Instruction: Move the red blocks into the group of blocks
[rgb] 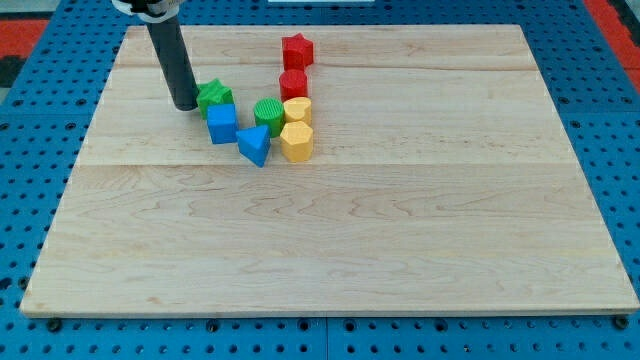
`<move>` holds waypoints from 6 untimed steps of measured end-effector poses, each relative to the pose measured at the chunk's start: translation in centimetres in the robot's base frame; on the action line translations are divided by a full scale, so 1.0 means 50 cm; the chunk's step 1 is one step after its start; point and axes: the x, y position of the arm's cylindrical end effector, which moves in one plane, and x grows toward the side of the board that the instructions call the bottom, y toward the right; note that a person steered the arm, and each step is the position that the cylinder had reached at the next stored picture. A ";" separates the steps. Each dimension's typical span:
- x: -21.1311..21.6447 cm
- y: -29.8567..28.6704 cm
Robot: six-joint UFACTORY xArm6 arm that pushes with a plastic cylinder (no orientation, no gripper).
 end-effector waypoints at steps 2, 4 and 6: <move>-0.112 0.118; -0.079 0.291; -0.090 0.450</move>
